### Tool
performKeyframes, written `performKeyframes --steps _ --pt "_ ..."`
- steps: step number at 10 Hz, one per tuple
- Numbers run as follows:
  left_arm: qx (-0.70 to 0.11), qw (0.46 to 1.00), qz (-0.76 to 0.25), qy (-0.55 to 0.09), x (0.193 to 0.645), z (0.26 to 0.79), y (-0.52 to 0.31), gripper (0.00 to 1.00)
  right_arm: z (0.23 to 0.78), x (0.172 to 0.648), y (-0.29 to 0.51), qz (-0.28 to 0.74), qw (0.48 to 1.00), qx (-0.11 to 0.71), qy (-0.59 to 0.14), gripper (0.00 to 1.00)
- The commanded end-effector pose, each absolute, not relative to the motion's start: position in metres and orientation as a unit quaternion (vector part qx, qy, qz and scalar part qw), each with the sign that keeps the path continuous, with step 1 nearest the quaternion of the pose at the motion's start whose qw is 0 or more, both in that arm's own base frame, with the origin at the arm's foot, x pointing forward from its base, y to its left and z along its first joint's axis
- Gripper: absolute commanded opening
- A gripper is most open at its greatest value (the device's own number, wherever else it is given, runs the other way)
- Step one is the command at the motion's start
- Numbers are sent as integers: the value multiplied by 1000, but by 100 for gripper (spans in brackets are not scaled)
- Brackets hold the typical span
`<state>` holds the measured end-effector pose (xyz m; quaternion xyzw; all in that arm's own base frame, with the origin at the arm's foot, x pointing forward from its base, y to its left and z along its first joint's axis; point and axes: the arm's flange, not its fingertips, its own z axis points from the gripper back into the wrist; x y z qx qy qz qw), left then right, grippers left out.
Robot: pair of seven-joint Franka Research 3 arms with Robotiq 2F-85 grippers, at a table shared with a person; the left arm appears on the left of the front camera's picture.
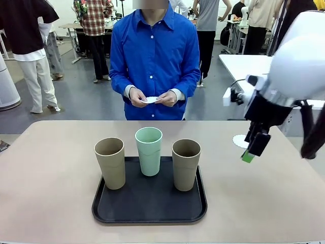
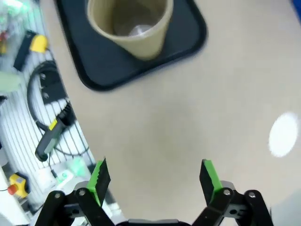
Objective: Place coasters on the table and set cups on them.
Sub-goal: Pick up one Reusable plastic cup and place it on a coaster set by the human.
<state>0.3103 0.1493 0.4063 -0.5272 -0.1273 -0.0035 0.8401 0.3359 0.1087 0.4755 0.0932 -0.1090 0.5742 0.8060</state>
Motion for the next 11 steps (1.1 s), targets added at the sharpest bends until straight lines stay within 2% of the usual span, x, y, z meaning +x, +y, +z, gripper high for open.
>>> performKeyframes --steps 1,3,5,6,8,11 --pt "-533 836 -5 -132 310 407 151 100 455 328 56 650 677 261 -225 100" --pt "-533 836 -5 -132 310 407 151 100 425 340 17 637 615 346 -310 100" --pt "-533 836 -5 -132 310 407 151 100 396 350 4 626 556 420 -350 100" --pt "-533 836 -5 -132 310 407 151 100 383 355 6 614 550 436 -360 100" --pt "-533 836 -5 -132 310 407 151 100 357 361 17 574 571 462 -363 100" --pt "-533 836 -5 -132 310 407 151 100 331 365 40 574 609 419 -351 100"
